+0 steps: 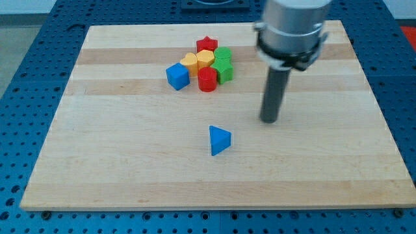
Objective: Nudge the group of block left a bit
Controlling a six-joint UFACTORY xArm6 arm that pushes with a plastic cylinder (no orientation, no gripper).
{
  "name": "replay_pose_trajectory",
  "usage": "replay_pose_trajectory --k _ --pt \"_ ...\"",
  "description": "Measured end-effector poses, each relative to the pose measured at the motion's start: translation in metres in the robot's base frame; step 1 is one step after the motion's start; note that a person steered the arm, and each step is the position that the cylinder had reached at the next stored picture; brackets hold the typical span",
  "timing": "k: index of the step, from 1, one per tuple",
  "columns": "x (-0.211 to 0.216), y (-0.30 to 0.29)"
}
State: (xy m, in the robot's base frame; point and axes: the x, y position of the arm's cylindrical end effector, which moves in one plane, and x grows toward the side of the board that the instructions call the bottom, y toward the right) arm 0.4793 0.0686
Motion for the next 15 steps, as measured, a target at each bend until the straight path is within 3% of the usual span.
replay_pose_trajectory --k 1,3,4,7,9,10,11,15 --pt "0.023 -0.063" --pt "0.027 -0.181" --pt "0.016 -0.167" --pt "-0.010 -0.054" --pt "-0.117 0.036" --pt "-0.159 0.044" --pt "-0.181 0.041" --pt "-0.202 -0.094"
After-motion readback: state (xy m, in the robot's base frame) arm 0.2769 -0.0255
